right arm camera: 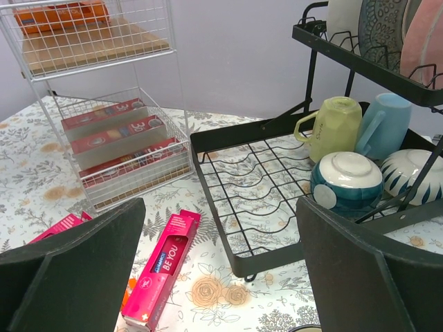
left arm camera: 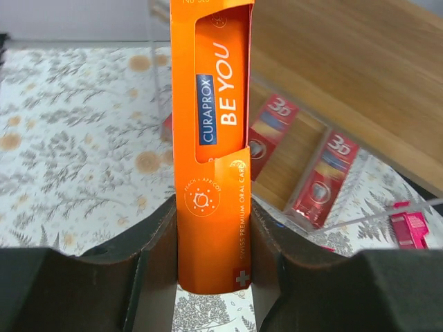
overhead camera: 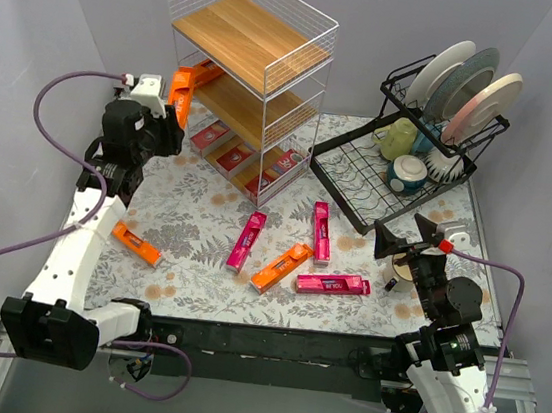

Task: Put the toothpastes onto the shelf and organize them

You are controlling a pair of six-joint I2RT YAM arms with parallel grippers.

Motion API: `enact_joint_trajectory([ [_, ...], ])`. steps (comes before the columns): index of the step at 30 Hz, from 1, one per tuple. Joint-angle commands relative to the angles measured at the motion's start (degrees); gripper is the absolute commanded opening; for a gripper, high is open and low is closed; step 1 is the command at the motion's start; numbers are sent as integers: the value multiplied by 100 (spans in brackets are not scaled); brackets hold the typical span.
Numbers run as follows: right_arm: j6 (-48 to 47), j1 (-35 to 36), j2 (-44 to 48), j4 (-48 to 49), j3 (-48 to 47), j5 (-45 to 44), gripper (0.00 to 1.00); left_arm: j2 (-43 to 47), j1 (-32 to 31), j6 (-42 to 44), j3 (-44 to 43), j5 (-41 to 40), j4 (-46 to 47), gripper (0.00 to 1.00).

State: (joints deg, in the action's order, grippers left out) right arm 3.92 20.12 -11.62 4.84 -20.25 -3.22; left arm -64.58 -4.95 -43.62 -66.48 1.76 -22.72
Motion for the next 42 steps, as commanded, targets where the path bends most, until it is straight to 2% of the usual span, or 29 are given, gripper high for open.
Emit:
enact_joint_trajectory([
  [1, -137, 36, 19, 289, -181, -20, 99, -448, -94, 670, -794, 992, -197, 31],
  [5, -146, 45, 10, 263, -207, -38, 99, -1046, -182, 714, -1376, 1300, -435, 32],
  [11, -164, 45, 28, 237, -216, -99, 99, -1680, -296, 960, -2017, 1502, -277, 33],
  [15, -164, 45, 10, 219, -216, -99, 99, -2128, -305, 1109, -2220, 1792, -40, 34],
  [25, -181, 45, 28, 184, -225, -152, 99, -2691, -296, 1531, -2475, 1810, 505, 37],
  [31, -181, 45, 37, 166, -234, -170, 99, -2797, -305, 1426, -2476, 1819, 619, 54],
  [33, -173, 45, 28, 175, -234, -152, 99, -2762, -305, 1356, -2431, 1740, 690, 56],
  [37, -164, 36, 19, 166, -234, -135, 99, -2543, -305, 752, -2282, 1337, 874, 68],
  [38, -164, 45, 28, 175, -225, -143, 99, -2438, -305, 601, -2125, 1197, 918, 75],
  [42, -155, 45, 19, 193, -225, -143, 99, -1797, -296, -330, -1468, 529, 1155, 88],
])
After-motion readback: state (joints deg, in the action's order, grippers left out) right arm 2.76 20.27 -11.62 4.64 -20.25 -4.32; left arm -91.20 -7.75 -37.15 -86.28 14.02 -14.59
